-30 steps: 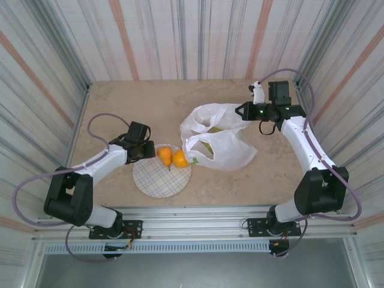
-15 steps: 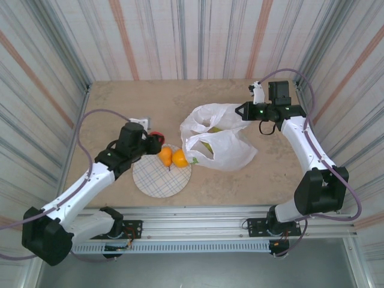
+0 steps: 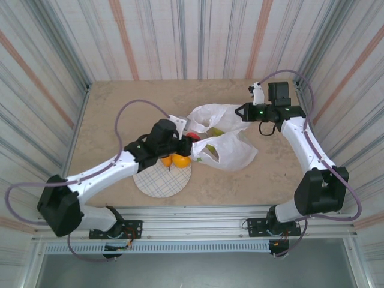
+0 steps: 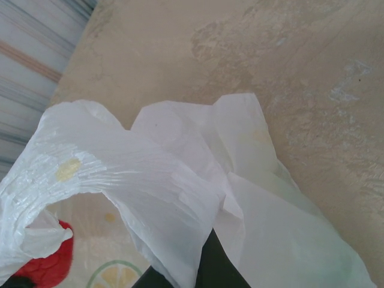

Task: Place the fruits into the plastic bag

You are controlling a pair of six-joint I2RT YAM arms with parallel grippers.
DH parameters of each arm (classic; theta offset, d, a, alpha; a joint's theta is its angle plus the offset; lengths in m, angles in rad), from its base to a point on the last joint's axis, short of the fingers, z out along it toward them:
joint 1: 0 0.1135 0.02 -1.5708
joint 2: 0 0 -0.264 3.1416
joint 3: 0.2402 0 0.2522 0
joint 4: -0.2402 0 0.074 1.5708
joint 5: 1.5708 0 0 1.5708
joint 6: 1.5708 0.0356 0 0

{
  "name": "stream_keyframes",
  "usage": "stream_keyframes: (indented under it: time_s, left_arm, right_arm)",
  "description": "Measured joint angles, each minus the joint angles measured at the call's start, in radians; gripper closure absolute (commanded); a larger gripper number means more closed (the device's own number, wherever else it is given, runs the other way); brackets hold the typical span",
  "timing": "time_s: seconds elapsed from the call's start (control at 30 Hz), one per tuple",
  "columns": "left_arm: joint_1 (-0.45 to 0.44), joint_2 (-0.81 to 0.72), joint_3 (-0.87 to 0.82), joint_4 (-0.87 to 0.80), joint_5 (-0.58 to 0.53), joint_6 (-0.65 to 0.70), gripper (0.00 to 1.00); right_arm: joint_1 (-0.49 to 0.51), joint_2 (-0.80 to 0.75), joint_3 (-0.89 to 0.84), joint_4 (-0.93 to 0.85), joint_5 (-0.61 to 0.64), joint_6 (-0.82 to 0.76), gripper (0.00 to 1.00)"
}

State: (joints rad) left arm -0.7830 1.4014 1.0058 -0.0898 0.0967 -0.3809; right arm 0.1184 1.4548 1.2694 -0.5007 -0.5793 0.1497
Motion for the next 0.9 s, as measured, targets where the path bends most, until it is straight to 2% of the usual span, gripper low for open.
stream_keyframes:
  time_s: [0.2,0.5,0.7,0.9]
  left_arm:
    - [-0.046,0.168,0.118,0.05,0.046,0.055,0.5]
    - [-0.095,0.418,0.298,0.034,0.006,0.142,0.45]
    - [-0.1,0.486,0.34,0.034,-0.001,0.158,0.41]
    - [-0.101,0.499,0.343,0.031,-0.003,0.174,0.3]
  right_arm:
    - [0.005,-0.017,-0.024,0.005,-0.022,0.0,1.0]
    - [0.018,-0.017,-0.035,0.008,-0.024,0.001,1.0]
    - [0.014,-0.017,-0.035,0.008,-0.024,0.001,1.0]
    - [-0.002,-0.017,-0.035,0.007,-0.024,0.001,1.0]
